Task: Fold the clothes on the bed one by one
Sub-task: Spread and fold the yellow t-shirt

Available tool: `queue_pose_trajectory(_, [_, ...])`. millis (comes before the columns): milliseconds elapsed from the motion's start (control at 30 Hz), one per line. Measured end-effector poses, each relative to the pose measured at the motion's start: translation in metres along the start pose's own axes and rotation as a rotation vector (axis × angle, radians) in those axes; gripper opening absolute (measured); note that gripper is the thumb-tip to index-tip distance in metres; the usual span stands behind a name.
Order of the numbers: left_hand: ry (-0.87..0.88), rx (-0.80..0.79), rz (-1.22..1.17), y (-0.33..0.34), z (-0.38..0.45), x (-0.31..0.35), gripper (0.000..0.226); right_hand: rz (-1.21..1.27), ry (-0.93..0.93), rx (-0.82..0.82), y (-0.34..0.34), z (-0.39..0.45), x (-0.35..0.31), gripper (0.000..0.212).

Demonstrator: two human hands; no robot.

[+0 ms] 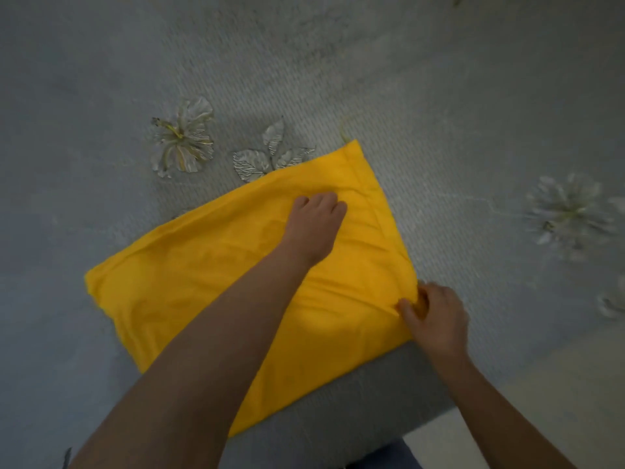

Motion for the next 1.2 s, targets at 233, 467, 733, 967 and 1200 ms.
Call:
queue_pose_trajectory(233, [0.081, -0.109, 0.111, 0.007, 0.039, 0.043, 0.049, 0.377, -0.072, 0.125, -0.022, -0.006, 0.015, 0.013])
queue_pose_trajectory(467, [-0.019, -0.153, 0.062, -0.008, 0.057, 0.035, 0.040, 0.305, 0.210, 0.027, -0.020, 0.024, 0.046, 0.028])
queue_pose_trajectory(733, [0.108, -0.091, 0.275, -0.023, 0.078, 0.036, 0.039, 0.090, 0.103, 0.143, -0.026, 0.013, 0.042, 0.032])
queue_pose_trajectory(967, [0.326, -0.153, 0.523, -0.022, 0.082, 0.038, 0.056, -0.031, 0.153, 0.039, -0.002, 0.005, 0.021, 0.044])
queue_pose_trajectory(1200, [0.230, -0.131, 0.456, -0.030, 0.068, 0.022, 0.026, 0.017, 0.179, 0.049, -0.002, 0.016, 0.013, 0.024])
Point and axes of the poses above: each hand's wrist, its own z-axis towards the middle knuckle, its own y-axis out of the palm, x = y × z, the point moved 6 cm from there along z, towards the middle knuckle, and after that the axes turned 12 degrees about z, right-handed, at the moved point
